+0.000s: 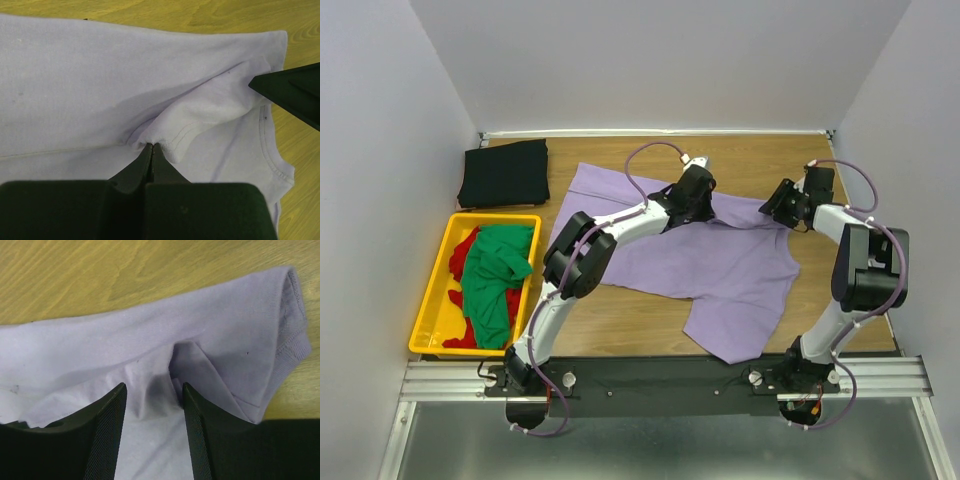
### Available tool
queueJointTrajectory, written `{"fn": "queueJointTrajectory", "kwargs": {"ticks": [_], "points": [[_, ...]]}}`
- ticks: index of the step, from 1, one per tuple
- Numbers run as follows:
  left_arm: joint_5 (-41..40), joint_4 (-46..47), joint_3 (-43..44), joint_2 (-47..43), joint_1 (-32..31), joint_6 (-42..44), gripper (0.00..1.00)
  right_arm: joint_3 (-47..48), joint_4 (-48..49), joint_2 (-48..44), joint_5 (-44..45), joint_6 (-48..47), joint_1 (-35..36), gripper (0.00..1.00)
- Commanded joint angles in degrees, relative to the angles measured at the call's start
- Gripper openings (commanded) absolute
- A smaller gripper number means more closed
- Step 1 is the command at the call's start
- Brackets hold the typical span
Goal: Fold and stack the t-shirts
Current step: Fold the tshirt
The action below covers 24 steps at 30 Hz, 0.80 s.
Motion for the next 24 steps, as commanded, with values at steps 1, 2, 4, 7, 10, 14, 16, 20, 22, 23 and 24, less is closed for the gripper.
{"fn": "queueJointTrajectory", "kwargs": {"ticks": [1,2,4,7,10,14,16,20,22,23,24], "points": [[1.23,-0.68,1.78,0.85,0.1,0.47,0.0,-0.62,1.63,2.21,-1.78,-2.21,-0.29,0.56],[1.32,-0.68,1.78,0.85,0.1,0.48,0.0,-0.71,1.9,2.82,-2.21,-2.39,-0.21,0.56],[1.49,-0.68,1.78,0.85,0.1,0.39,0.0,-0.97,2.25,3.01,-3.27,-2.56,-0.29,0.53],[1.58,-0.77,1.6,0.94,0.1,0.48,0.0,-2.02,2.43,1.96,-5.82,-2.3,-0.21,0.5],[1.58,-0.77,1.43,0.76,0.1,0.48,0.0,-3.25,2.34,-0.94,-8.36,-0.99,-0.21,0.45],[3.34,-0.77,0.55,-0.03,0.1,0.39,0.0,-5.71,-0.9,-6.82,-9.95,2.44,-0.29,0.42],[3.34,-0.86,-0.33,-0.99,0.1,0.65,0.0,-6.16,-3.01,-8.76,-11.88,3.93,-0.21,0.41],[4.3,-1.03,-1.74,-2.4,0.1,1.26,0.0,-7.82,-7.5,-14.56,-14.08,5.87,-0.21,0.41],[4.92,-1.38,-2.35,-3.01,0.1,2.05,0.0,-9.4,-7.59,-18.76,-15.13,6.83,-0.21,0.41],[5.53,-1.73,-2.44,-3.19,0.1,2.32,0.0,-9.85,-7.59,-19.92,-15.49,7.1,-0.21,0.42],[5.71,-2.35,-2.62,-3.28,0.1,2.58,0.0,-10.2,-7.68,-20.8,-15.4,7.1,-0.29,0.42]]}}
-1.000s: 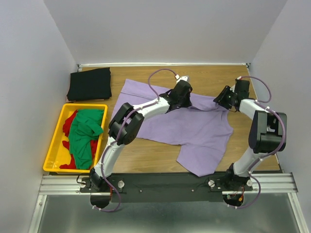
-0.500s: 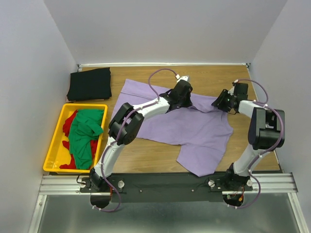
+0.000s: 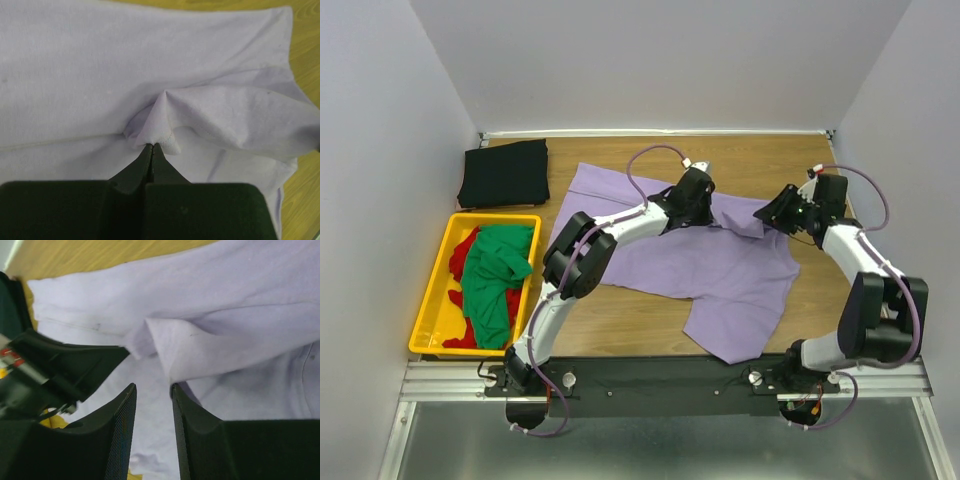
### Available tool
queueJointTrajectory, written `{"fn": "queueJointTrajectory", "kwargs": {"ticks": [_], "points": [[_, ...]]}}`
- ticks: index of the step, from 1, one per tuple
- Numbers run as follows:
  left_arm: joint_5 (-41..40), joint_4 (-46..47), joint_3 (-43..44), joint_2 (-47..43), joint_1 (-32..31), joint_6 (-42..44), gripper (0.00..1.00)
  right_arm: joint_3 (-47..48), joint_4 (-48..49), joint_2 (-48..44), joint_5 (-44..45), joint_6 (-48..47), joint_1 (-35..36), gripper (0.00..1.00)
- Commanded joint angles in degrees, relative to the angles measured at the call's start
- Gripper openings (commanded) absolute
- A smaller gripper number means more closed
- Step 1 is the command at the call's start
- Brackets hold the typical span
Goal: Fold and stack the t-shirts
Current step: Fold the tshirt
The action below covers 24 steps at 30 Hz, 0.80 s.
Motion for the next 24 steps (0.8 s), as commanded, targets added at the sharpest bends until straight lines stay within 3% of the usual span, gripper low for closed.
{"fn": "queueJointTrajectory", "kwargs": {"ticks": [1,4,7,18,24], "points": [[2.65,-2.26,-1.68,-3.37,0.1,2.04,0.0,-2.94,-3.33,-6.14,-1.42,2.14,-0.18,0.42],[3.18,-2.44,-2.47,-3.63,0.1,2.3,0.0,-5.92,-4.56,-7.91,7.51,2.05,-0.18,0.42],[4.06,-2.53,-2.12,-3.2,0.1,2.39,0.0,-8.3,-4.83,-7.31,10.89,1.53,-0.18,0.42],[5.29,-3.67,-0.01,-1.35,-0.07,3.01,0.0,-12.79,-2.19,-4.23,12.66,-0.5,-0.18,0.31],[5.38,-3.85,-0.01,-1.08,-0.07,3.09,0.0,-12.97,0.62,-0.1,13.45,1.88,-0.18,0.31]]}}
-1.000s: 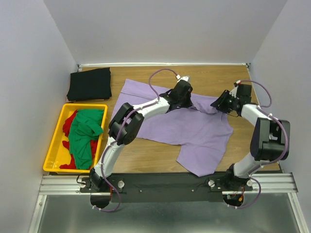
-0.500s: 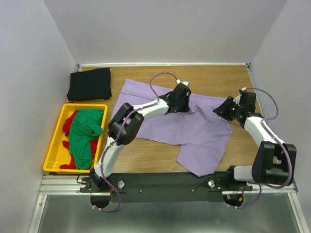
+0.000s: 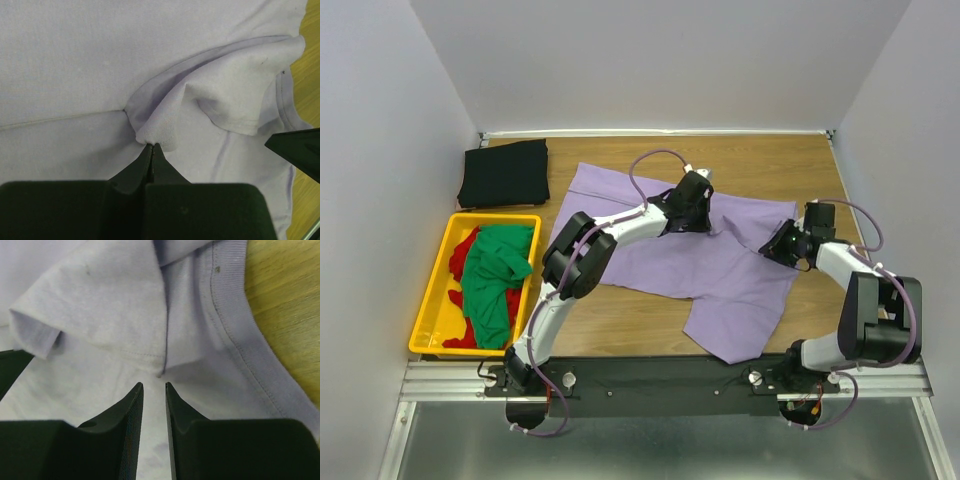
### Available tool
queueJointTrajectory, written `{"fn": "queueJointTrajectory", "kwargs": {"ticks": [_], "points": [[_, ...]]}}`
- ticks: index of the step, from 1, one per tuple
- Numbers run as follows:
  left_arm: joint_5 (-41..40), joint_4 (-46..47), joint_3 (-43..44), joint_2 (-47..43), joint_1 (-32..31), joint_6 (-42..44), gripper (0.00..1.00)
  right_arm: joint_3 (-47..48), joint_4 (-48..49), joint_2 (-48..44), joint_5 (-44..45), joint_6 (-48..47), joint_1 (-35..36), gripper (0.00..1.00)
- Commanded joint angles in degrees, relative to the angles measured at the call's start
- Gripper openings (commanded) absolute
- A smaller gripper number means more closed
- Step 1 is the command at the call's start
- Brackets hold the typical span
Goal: Fold and stack the t-shirts
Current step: Fold the tshirt
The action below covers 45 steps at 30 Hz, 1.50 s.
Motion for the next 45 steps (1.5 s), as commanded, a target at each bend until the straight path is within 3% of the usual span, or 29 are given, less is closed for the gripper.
{"fn": "queueJointTrajectory", "kwargs": {"ticks": [1,31,37,45], "points": [[1.23,-1.03,1.98,-0.69,-0.05,0.95,0.0,-1.01,2.92,2.81,2.33,1.18,-0.29,0.31],[1.49,-1.38,2.16,-0.16,-0.23,1.22,0.0,-1.37,7.93,6.59,0.39,4.78,-0.21,0.3],[1.58,-1.82,2.33,-0.25,-0.32,1.39,0.0,-1.19,8.11,5.72,-0.22,4.78,-0.29,0.18],[1.31,-3.49,2.24,-1.04,-0.32,2.53,0.0,-0.49,2.94,-2.88,1.27,3.9,-0.21,0.02]]}}
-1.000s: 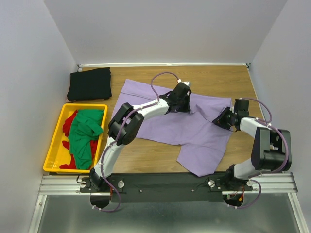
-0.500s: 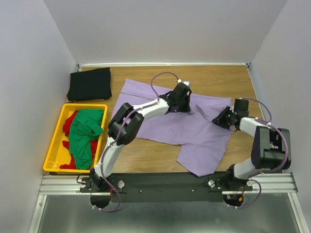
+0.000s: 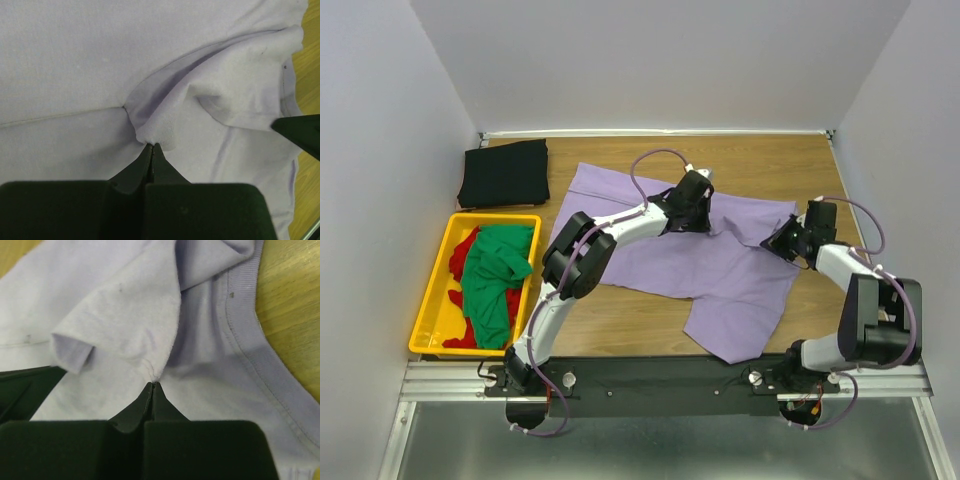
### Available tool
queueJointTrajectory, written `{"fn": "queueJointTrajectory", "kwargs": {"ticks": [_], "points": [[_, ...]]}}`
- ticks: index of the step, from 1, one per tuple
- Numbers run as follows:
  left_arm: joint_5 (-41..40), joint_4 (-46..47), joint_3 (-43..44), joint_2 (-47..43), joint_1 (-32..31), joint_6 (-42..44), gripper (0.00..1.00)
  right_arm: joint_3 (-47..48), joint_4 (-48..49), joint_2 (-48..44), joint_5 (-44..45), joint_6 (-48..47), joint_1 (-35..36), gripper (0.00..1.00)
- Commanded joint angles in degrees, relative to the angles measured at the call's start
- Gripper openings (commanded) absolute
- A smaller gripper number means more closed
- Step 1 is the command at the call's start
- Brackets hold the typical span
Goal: Fold and stack the t-shirts
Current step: Fold the tshirt
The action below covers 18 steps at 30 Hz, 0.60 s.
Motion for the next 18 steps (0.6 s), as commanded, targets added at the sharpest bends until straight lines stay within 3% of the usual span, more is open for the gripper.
{"fn": "queueJointTrajectory", "kwargs": {"ticks": [1,18], "points": [[1.1,-2.2,1.5,-1.13,-0.32,1.68,0.0,0.63,-4.57,-4.6,1.79,-0.9,-0.21,0.01],[4.61,-8.7,0.09,-3.68,-0.23,7.13,0.0,-1.57,-17.32,-16.91,0.48,-1.7,-0.29,0.01]]}}
